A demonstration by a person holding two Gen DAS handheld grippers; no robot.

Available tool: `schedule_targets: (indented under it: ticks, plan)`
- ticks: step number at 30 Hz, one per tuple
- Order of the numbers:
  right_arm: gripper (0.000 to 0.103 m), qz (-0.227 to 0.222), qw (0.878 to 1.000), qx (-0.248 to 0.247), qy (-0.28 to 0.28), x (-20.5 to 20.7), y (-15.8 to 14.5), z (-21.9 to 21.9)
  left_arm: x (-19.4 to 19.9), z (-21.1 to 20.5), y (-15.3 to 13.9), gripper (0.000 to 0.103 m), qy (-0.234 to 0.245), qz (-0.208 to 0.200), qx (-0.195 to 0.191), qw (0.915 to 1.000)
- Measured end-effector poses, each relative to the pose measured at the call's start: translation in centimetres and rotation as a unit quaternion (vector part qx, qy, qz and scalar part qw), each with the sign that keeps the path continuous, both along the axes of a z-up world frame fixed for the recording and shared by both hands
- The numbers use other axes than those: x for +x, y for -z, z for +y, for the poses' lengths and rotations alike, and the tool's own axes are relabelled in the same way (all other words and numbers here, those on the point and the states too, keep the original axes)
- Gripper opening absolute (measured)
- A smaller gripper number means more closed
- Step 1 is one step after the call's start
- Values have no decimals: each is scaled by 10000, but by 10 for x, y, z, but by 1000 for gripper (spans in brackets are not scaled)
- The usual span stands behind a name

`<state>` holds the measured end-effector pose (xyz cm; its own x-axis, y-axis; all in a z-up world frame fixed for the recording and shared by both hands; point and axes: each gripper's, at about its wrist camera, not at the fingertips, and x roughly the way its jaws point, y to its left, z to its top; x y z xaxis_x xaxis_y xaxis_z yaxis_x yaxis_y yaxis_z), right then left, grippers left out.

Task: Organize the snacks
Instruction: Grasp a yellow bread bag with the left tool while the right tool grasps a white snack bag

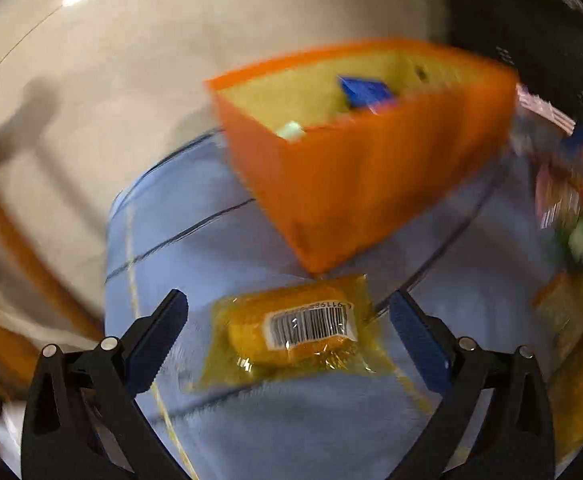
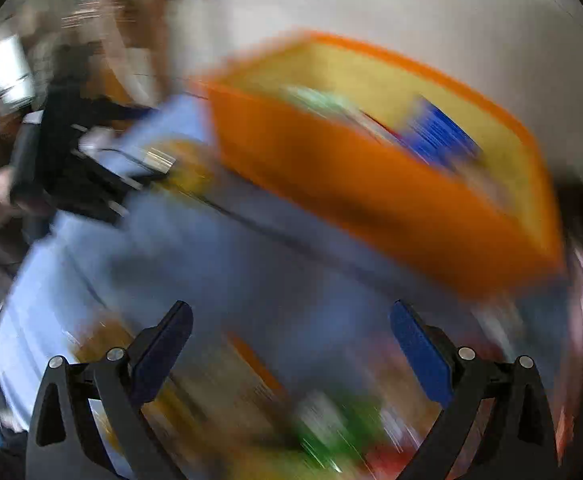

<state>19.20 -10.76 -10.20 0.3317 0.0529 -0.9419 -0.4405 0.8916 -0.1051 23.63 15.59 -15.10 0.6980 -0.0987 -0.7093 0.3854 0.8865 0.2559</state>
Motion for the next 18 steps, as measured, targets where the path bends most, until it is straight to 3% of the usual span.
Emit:
schedule_targets:
  ticks: [3,6,9,11,13,15,18]
  plan:
    - [99,43,9925,-509,1115,-21,1,-67,11,-6,26,99,622,438,107,9970]
    - [99,-228,9763,-596,2067,-30,-11,-122,3,-10,38,99,1042,223,155,9942]
    - [99,-409,9631,-560,2601,-13,-16,-149,4,-3,40,99,978,314,-105,9947]
    - [99,-506,9468,-290,3166,7,-10,-163,3,-2,41,99,972,311,-89,9947]
    - [99,-632,9301,16,3617,31,6,-174,1,-2,41,99,799,311,-87,9963]
    - [99,-658,9192,-16,3882,49,26,-173,2,-5,41,99,529,307,-105,9981]
    - [99,-803,9202,-442,3805,73,48,-156,-3,-7,42,99,-75,330,-195,9992]
